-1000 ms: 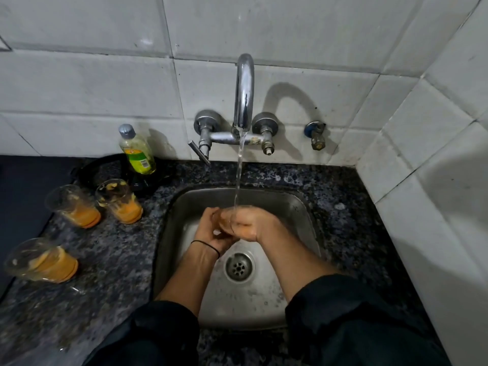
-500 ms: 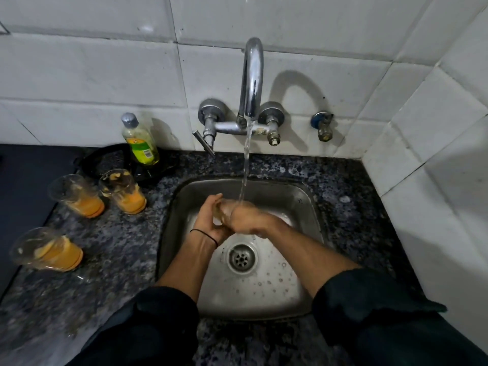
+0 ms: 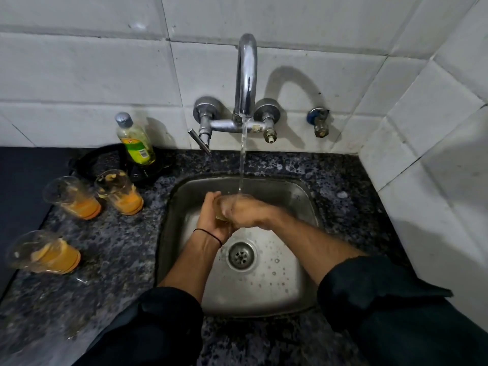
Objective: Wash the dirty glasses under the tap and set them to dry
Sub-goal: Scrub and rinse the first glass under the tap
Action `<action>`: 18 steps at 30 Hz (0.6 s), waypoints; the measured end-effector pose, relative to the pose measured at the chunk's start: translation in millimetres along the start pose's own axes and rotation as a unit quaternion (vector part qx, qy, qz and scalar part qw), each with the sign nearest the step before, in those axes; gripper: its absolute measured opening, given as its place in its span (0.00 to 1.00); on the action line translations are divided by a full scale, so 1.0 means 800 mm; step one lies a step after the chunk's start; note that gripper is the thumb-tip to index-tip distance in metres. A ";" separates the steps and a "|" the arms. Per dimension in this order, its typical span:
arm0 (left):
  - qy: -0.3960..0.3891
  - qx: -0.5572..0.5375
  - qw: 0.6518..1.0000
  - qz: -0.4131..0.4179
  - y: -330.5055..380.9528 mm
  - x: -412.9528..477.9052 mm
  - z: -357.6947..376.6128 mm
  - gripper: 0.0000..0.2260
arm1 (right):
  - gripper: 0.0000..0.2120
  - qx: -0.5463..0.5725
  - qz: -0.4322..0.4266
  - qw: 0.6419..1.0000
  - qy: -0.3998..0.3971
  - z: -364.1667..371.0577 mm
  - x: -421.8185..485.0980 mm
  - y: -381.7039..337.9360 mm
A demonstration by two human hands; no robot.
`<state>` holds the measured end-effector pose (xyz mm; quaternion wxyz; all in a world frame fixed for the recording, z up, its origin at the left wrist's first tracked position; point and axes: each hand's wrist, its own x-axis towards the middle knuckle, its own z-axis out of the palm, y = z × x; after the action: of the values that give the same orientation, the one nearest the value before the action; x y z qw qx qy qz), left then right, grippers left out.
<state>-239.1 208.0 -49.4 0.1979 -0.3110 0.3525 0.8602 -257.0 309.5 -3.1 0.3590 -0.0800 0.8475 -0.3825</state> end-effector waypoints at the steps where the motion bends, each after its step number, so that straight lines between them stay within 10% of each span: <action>1: -0.014 -0.015 1.000 0.017 -0.004 -0.006 -0.003 0.22 | 0.09 0.068 0.015 0.998 -0.005 -0.001 -0.004 -0.003; 4: -0.051 -0.020 0.996 0.068 -0.012 -0.015 -0.005 0.26 | 0.09 0.190 0.006 0.982 0.019 0.004 -0.008 -0.006; 9: 0.016 0.030 0.999 -0.026 -0.002 -0.017 0.010 0.24 | 0.13 -0.224 -0.047 0.973 0.030 0.016 0.005 0.005; 12: 0.051 0.047 0.997 -0.040 -0.009 -0.015 0.006 0.23 | 0.12 -0.276 -0.035 0.961 0.010 0.017 0.004 0.009; 15: 0.022 -0.016 0.999 0.019 -0.024 -0.013 -0.014 0.25 | 0.12 -0.026 -0.028 0.998 -0.040 0.017 -0.008 0.002; 18: -0.015 -0.036 0.997 0.062 -0.026 -0.021 -0.030 0.23 | 0.07 0.326 -0.033 0.941 -0.081 0.025 -0.020 0.004</action>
<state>-206.1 202.8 -61.6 0.1377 -0.2827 0.3372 0.8874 -231.3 306.7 -5.8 0.4198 -0.0175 0.6413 -0.6420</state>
